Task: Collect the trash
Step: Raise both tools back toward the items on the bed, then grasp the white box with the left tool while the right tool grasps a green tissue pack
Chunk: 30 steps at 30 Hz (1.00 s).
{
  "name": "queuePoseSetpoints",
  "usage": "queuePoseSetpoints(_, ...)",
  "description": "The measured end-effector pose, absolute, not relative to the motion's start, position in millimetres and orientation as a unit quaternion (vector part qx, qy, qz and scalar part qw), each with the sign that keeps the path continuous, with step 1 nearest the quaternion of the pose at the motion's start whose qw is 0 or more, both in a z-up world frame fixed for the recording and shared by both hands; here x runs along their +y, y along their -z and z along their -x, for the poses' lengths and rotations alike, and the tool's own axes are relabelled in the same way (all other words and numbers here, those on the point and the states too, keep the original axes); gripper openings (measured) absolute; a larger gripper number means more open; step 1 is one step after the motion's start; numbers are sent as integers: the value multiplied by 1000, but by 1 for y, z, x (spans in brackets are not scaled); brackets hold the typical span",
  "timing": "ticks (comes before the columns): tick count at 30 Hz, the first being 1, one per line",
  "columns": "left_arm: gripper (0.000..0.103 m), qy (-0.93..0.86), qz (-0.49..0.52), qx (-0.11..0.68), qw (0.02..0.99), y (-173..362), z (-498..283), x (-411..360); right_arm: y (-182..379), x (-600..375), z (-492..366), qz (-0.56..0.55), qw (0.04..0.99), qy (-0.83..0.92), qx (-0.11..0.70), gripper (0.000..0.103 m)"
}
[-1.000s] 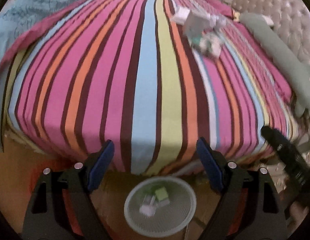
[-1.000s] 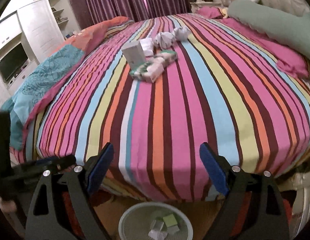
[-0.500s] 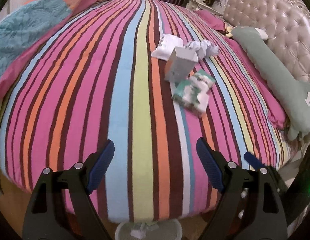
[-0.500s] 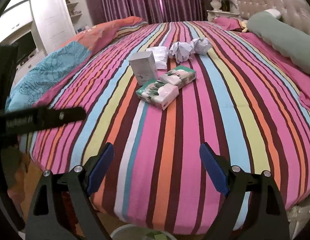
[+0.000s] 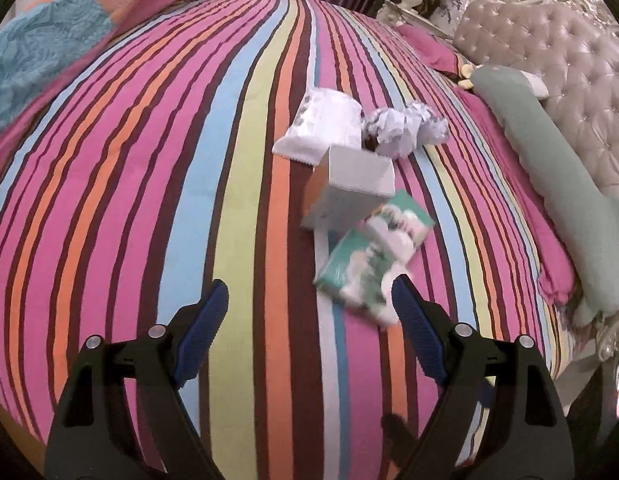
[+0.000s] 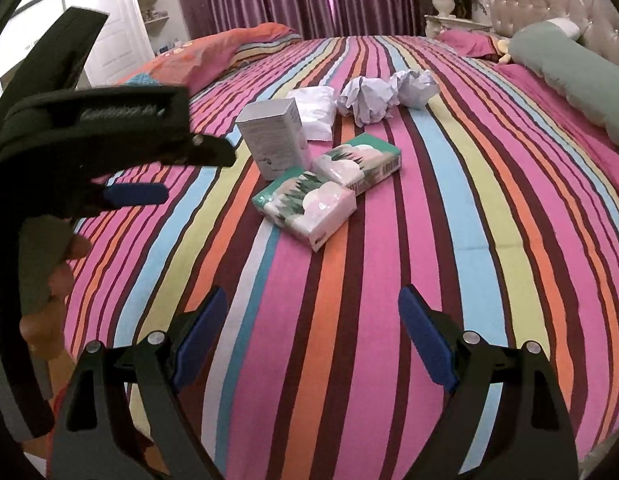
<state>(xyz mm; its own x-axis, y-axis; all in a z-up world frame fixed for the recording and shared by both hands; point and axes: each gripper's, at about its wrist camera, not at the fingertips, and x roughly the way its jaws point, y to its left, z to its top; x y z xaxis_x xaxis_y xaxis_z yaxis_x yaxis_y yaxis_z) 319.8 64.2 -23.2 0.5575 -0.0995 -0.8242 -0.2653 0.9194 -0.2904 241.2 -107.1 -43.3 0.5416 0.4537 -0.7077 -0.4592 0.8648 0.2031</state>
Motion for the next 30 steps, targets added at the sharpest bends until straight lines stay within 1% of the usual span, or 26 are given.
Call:
queuePoseSetpoints(18,82,-52,202,485,849,43,-381,57,54,-89,-282,20,869,-278,409,83)
queuePoseSetpoints(30,82,-58,171,508,842,56,-406,63,61,-70,-309,51,862,-282,417,83)
